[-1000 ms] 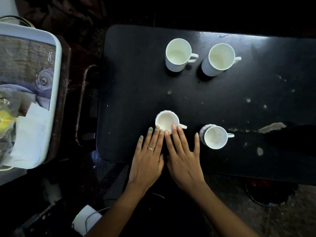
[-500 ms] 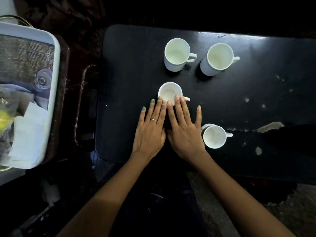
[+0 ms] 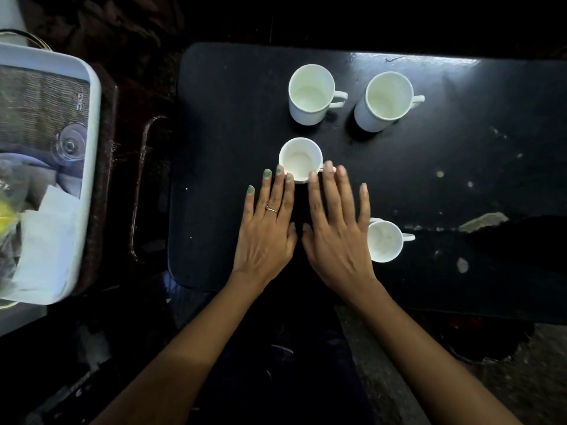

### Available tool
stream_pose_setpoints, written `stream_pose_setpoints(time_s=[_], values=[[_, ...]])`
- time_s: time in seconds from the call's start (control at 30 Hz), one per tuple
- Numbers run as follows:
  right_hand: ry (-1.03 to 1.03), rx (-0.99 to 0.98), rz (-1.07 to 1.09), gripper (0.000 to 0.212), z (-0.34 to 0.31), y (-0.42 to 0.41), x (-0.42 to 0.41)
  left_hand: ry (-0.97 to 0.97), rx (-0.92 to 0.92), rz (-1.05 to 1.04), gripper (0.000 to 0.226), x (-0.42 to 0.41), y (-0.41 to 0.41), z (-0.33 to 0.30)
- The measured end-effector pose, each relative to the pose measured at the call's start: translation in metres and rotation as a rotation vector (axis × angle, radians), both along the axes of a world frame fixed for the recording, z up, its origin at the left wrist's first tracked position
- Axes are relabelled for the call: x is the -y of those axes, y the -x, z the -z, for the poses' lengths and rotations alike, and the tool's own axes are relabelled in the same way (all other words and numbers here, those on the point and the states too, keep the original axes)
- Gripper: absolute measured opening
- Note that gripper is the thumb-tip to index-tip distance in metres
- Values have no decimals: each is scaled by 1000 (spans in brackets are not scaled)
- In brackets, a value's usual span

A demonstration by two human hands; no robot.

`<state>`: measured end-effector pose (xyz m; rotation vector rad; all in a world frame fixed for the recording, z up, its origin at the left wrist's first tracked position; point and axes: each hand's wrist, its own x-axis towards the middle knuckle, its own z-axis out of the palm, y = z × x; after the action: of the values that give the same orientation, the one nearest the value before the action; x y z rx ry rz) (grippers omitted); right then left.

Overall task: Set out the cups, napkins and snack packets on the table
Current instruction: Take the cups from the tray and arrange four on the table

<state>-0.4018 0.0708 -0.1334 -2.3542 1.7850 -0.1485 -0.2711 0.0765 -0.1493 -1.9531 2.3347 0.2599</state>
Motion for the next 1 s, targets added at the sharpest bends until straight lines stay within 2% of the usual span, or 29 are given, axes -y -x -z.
stream_pose_setpoints(time_s=[0.1, 0.2, 0.37, 0.53, 0.8, 1.0], values=[[21, 55, 48, 76, -2, 17, -24, 47, -31, 81, 78, -11, 9, -4], [-11, 14, 85, 81, 0, 40, -52, 54, -83, 138, 79, -27, 24, -9], [-57, -40, 146, 72, 6, 76, -97, -16, -105, 254, 79, -57, 53, -13], [-140, -124, 93, 71, 14, 99, -117, -102, -86, 373, 80, -72, 73, -8], [-138, -166, 89, 79, 24, 95, -106, -132, -26, 353, 85, -57, 79, -2], [-114, -156, 133, 81, 26, 85, -74, -108, 1, 308, 74, -27, 84, 0]])
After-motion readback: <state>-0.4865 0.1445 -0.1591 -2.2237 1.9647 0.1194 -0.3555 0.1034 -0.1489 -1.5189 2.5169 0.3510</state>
